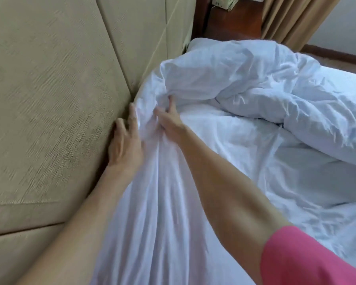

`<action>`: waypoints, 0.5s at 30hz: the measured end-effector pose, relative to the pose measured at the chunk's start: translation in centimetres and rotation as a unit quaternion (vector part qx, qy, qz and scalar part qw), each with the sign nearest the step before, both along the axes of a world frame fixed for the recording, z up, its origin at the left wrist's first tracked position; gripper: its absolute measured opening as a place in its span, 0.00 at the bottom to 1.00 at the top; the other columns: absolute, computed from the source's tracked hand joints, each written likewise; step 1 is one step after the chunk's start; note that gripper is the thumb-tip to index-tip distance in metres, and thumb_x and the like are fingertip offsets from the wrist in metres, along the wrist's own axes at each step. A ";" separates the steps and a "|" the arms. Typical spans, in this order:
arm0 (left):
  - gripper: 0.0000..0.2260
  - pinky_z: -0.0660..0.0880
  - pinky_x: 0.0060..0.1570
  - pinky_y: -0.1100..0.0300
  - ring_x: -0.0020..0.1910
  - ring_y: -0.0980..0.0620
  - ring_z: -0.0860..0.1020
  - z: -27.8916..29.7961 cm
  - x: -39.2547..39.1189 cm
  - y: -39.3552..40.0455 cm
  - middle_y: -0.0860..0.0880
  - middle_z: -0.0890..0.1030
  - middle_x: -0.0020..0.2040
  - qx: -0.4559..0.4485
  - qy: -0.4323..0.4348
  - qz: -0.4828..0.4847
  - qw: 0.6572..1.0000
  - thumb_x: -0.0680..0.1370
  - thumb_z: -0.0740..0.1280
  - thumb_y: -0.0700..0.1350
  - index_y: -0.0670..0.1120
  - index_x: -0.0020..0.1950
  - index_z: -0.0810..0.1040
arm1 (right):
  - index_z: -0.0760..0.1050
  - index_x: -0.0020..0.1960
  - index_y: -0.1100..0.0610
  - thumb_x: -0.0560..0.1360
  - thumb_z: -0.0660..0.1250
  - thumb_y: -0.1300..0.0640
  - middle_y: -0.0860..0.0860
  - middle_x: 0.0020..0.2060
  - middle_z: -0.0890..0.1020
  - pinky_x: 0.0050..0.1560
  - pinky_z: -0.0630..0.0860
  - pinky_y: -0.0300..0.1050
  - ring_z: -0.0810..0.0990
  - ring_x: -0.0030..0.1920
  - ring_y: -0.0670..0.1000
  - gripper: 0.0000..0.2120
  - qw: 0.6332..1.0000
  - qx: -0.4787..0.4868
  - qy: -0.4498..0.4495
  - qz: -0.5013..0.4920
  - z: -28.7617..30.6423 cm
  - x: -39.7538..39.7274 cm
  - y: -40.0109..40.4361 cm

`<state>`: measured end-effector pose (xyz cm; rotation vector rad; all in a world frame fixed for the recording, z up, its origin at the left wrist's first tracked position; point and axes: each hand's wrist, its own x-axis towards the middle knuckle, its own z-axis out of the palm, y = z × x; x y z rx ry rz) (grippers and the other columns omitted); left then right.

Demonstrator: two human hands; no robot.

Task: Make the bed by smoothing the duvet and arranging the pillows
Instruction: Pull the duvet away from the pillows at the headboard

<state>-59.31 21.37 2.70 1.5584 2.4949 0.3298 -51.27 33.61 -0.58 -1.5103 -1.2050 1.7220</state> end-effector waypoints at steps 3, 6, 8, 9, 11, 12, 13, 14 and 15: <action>0.37 0.48 0.76 0.45 0.79 0.41 0.43 -3.6 0.5 -0.6 0.43 0.38 0.80 -0.194 0.062 -0.128 0.971 0.80 0.62 0.58 0.45 0.81 0.46 | 0.49 0.80 0.56 0.81 0.62 0.61 0.60 0.74 0.68 0.51 0.74 0.49 0.73 0.68 0.60 0.33 0.978 -0.031 -0.135 0.156 -2.6 2.6 -0.5; 0.32 0.41 0.77 0.45 0.80 0.47 0.39 -6.9 0.5 -3.5 0.46 0.40 0.81 -0.274 0.097 -0.160 0.944 0.82 0.54 0.59 0.44 0.80 0.50 | 0.58 0.79 0.55 0.80 0.64 0.54 0.58 0.75 0.66 0.69 0.66 0.48 0.66 0.74 0.58 0.30 0.887 0.024 -0.325 0.329 -5.5 5.3 -2.5; 0.31 0.42 0.77 0.45 0.80 0.47 0.42 -8.6 1.0 -6.0 0.45 0.44 0.81 -0.299 0.107 -0.151 0.936 0.83 0.49 0.59 0.44 0.81 0.49 | 0.56 0.79 0.51 0.80 0.61 0.44 0.58 0.76 0.62 0.75 0.58 0.53 0.60 0.76 0.59 0.31 0.847 0.012 -0.387 0.365 -7.1 7.0 -4.6; 0.30 0.41 0.77 0.46 0.80 0.47 0.43 -9.0 1.3 -7.1 0.44 0.45 0.81 -0.305 0.093 -0.140 0.937 0.83 0.47 0.58 0.43 0.81 0.49 | 0.55 0.79 0.49 0.79 0.60 0.41 0.59 0.75 0.62 0.75 0.56 0.53 0.59 0.76 0.60 0.31 0.841 0.014 -0.398 0.367 -7.4 7.9 -5.8; 0.29 0.40 0.77 0.49 0.80 0.47 0.43 -9.2 1.8 -8.5 0.44 0.45 0.81 -0.314 0.050 -0.119 0.941 0.83 0.46 0.57 0.42 0.80 0.49 | 0.54 0.78 0.48 0.78 0.57 0.38 0.59 0.76 0.60 0.76 0.53 0.53 0.57 0.77 0.60 0.33 0.849 0.034 -0.391 0.353 -7.6 9.5 -8.5; 0.29 0.40 0.77 0.50 0.80 0.48 0.44 -9.1 2.1 -9.2 0.44 0.46 0.81 -0.318 0.025 -0.109 0.941 0.83 0.46 0.56 0.42 0.80 0.49 | 0.52 0.79 0.48 0.78 0.56 0.36 0.59 0.77 0.58 0.77 0.51 0.53 0.55 0.78 0.59 0.34 0.850 0.045 -0.392 0.348 -7.5 10.2 -9.9; 0.28 0.42 0.77 0.50 0.80 0.48 0.45 -8.9 2.5 -9.8 0.44 0.47 0.81 -0.326 0.001 -0.100 0.940 0.84 0.46 0.55 0.42 0.80 0.49 | 0.50 0.79 0.47 0.78 0.54 0.35 0.59 0.78 0.56 0.78 0.50 0.53 0.53 0.79 0.58 0.35 0.846 0.055 -0.398 0.350 -7.5 10.8 -11.4; 0.28 0.44 0.77 0.50 0.80 0.48 0.47 -8.7 2.9 -10.7 0.44 0.49 0.81 -0.335 -0.023 -0.090 0.937 0.84 0.46 0.54 0.42 0.80 0.51 | 0.49 0.80 0.47 0.77 0.53 0.33 0.58 0.79 0.54 0.78 0.48 0.54 0.51 0.79 0.58 0.36 0.839 0.065 -0.405 0.358 -7.3 11.5 -13.0; 0.27 0.48 0.77 0.50 0.79 0.48 0.51 -8.5 3.4 -11.5 0.44 0.53 0.80 -0.342 -0.042 -0.078 0.936 0.84 0.46 0.53 0.41 0.80 0.52 | 0.47 0.80 0.47 0.77 0.51 0.32 0.58 0.80 0.52 0.78 0.47 0.54 0.50 0.80 0.57 0.37 0.832 0.076 -0.411 0.365 -7.0 12.1 -14.6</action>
